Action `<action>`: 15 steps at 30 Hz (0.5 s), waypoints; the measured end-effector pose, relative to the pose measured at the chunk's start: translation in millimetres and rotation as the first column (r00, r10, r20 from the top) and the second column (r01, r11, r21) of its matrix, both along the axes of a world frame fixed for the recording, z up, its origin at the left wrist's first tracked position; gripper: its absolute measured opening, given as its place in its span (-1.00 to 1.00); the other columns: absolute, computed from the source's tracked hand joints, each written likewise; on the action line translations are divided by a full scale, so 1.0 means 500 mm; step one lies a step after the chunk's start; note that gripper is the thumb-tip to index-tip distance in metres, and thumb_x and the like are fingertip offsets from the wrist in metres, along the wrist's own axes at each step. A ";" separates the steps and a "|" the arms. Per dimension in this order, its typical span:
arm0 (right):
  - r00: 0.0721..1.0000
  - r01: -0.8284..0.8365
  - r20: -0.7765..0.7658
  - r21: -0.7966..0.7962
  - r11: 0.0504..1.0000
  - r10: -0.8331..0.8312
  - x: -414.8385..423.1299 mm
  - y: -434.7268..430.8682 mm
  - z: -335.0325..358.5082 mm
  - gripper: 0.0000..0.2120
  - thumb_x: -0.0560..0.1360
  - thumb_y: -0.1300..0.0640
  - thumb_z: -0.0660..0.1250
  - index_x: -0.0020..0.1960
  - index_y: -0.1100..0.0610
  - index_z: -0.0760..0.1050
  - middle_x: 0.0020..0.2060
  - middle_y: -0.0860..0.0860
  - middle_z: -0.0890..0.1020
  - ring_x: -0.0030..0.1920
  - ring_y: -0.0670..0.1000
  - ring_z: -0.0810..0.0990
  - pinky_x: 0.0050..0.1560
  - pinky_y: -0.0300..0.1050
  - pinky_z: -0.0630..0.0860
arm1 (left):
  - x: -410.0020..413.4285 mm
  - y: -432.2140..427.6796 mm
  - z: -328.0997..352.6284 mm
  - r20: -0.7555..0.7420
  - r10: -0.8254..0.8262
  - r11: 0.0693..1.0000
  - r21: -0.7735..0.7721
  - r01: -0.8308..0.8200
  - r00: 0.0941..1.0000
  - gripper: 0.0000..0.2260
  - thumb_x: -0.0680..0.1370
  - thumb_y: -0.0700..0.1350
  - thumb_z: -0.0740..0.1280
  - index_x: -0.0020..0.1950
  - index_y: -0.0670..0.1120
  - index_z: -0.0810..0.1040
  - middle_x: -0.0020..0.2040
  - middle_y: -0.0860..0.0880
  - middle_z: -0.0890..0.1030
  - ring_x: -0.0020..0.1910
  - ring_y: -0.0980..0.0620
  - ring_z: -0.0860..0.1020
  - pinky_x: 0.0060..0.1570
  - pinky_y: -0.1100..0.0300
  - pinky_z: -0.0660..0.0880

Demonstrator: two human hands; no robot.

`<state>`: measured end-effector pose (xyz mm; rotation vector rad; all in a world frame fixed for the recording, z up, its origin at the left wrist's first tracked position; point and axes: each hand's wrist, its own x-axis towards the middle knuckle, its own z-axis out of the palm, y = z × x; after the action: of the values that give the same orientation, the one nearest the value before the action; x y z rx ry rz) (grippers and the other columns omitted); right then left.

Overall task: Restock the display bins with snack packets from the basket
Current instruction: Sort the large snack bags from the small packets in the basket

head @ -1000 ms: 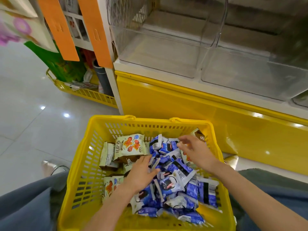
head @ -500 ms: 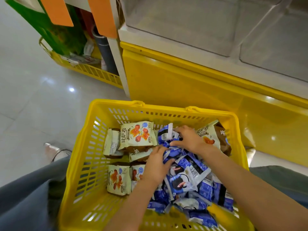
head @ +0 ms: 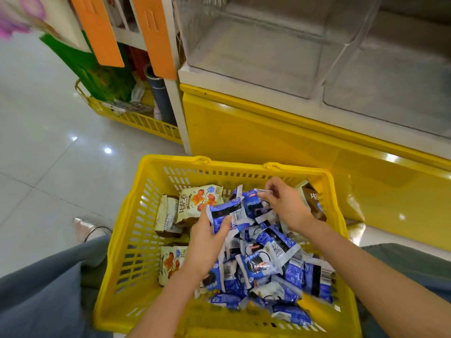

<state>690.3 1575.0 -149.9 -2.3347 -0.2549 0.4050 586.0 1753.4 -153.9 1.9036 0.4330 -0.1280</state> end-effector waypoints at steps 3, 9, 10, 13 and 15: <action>0.998 0.060 0.025 0.121 0.991 -0.063 -0.022 -0.024 0.052 -0.89 0.50 -0.02 0.31 -0.08 -0.07 0.36 -0.26 -0.05 0.61 -0.33 0.01 0.57 -0.36 -0.20 0.48 | -0.014 -0.015 0.047 0.024 -0.028 0.995 -0.095 0.030 0.999 -0.34 0.38 0.33 0.20 0.36 -0.01 0.25 -0.09 -0.16 0.58 -0.17 -0.04 0.54 -0.09 -0.13 0.52; 0.977 -0.211 -0.050 -0.154 0.965 0.206 -0.091 -0.134 0.122 -0.95 0.49 -0.08 0.30 -0.11 -0.13 0.49 -0.39 -0.08 0.50 -0.43 -0.17 0.39 -0.39 -0.29 0.30 | -0.071 -0.077 0.058 -0.095 -0.439 0.892 -0.163 0.421 0.894 -0.42 0.50 0.23 0.24 0.46 0.17 0.12 0.27 0.17 0.44 0.24 0.13 0.43 0.28 0.10 0.40; 0.965 -0.258 -0.092 -0.204 0.944 0.244 -0.106 -0.151 0.127 -0.92 0.49 -0.09 0.30 -0.09 -0.11 0.50 -0.37 -0.09 0.51 -0.41 -0.18 0.40 -0.38 -0.29 0.30 | -0.081 -0.089 0.053 -0.134 -0.511 0.858 -0.142 0.494 0.849 -0.36 0.50 0.23 0.24 0.50 0.13 0.05 0.32 0.14 0.37 0.27 0.14 0.37 0.36 0.09 0.29; 0.913 -0.391 -0.238 -0.283 0.875 0.331 -0.152 -0.193 0.128 -0.88 0.51 -0.07 0.30 -0.07 -0.04 0.51 -0.32 -0.13 0.51 -0.34 -0.21 0.43 -0.34 -0.33 0.30 | -0.107 -0.122 0.043 -0.190 -0.647 0.761 -0.102 0.641 0.738 -0.35 0.53 0.18 0.24 0.52 0.03 0.02 0.43 0.02 0.32 0.36 0.07 0.33 0.39 0.12 0.23; 0.857 -0.491 -0.359 -0.353 0.797 0.369 -0.177 -0.208 0.123 -0.90 0.51 -0.05 0.32 -0.05 -0.03 0.52 -0.26 -0.16 0.50 -0.27 -0.22 0.43 -0.29 -0.34 0.29 | -0.118 -0.140 0.046 -0.197 -0.710 0.685 0.034 0.728 0.677 -0.43 0.56 0.14 0.22 0.48 0.00 0.09 0.44 -0.02 0.25 0.34 0.02 0.34 0.28 0.18 0.28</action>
<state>601.9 1471.0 -88.6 -2.5992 -0.6298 1.1082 526.8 1683.5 -130.8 2.0860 -0.2486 -0.8161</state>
